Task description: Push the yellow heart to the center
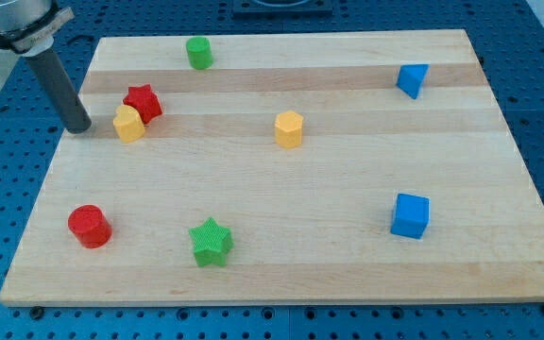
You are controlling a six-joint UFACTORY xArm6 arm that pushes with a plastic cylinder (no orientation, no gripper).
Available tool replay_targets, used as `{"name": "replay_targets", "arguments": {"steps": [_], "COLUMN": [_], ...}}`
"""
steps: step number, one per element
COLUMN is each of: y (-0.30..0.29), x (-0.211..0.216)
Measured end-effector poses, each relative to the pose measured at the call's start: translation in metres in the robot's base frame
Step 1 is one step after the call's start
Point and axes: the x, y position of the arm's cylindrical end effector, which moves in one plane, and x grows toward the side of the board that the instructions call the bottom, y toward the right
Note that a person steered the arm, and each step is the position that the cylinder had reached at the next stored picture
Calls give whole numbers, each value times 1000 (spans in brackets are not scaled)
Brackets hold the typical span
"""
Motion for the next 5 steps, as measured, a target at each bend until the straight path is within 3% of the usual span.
{"name": "replay_targets", "arguments": {"steps": [5], "y": [117], "x": [9]}}
